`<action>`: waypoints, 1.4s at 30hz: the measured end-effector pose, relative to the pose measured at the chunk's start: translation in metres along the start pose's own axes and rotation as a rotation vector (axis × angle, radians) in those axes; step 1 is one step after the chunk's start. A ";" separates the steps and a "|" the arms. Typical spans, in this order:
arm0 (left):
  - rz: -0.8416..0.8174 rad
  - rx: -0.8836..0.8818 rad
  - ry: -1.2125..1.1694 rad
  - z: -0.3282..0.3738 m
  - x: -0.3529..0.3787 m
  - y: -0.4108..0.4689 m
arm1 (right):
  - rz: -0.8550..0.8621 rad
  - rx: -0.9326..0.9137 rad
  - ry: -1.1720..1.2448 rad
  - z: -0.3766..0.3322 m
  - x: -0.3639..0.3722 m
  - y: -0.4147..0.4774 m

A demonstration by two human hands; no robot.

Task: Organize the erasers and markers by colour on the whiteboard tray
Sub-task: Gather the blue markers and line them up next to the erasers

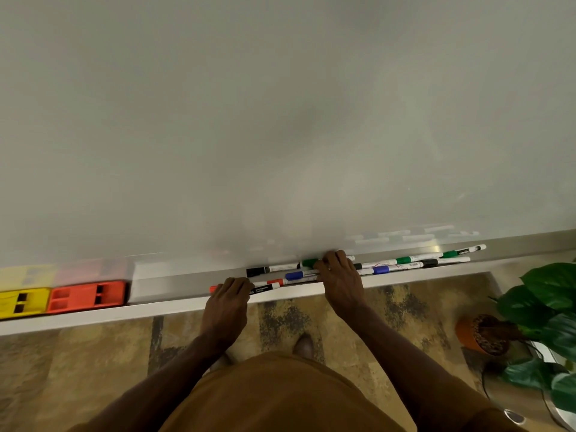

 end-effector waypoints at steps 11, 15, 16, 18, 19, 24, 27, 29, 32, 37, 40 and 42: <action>0.013 -0.017 -0.060 0.014 0.000 0.011 | 0.107 0.075 0.078 0.009 -0.007 -0.020; 0.095 -0.035 -0.198 0.031 -0.001 0.019 | 0.158 0.109 0.146 0.011 -0.018 -0.038; 0.123 -0.058 -0.259 0.037 -0.004 0.022 | 0.169 0.100 0.161 0.011 -0.021 -0.042; 0.168 -0.130 -0.407 0.051 -0.011 0.030 | 0.200 0.062 0.194 0.009 -0.028 -0.051; 0.168 -0.171 -0.489 0.059 -0.015 0.035 | 0.212 0.040 0.211 0.008 -0.033 -0.054; -0.115 -0.222 -0.641 0.092 -0.011 0.055 | 0.207 -0.016 0.249 0.004 -0.044 -0.064; -0.172 -0.222 -0.658 0.103 0.000 0.054 | 0.188 -0.001 0.258 0.006 -0.045 -0.067; -0.198 -0.241 -0.671 0.107 0.005 0.054 | 0.188 0.012 0.255 0.008 -0.046 -0.070; -0.273 -0.237 -0.695 0.110 0.008 0.054 | 0.172 0.023 0.274 0.012 -0.045 -0.077; -0.438 -0.278 -0.800 0.118 0.004 0.053 | 0.156 0.005 0.286 0.020 -0.041 -0.085; -0.511 -0.321 -0.822 0.121 0.003 0.051 | 0.169 -0.012 0.284 0.028 -0.041 -0.089; -0.543 -0.354 -0.828 0.122 0.005 0.049 | 0.174 -0.037 0.290 0.032 -0.041 -0.091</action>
Point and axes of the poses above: each hand's wrist, its own y-axis towards the middle knuckle, its own x-axis out of the palm, z = x × y, the point moved 2 cm from there along y, towards the middle knuckle, and after that the axes turned 13 degrees about -y, right-handed, at the moved point
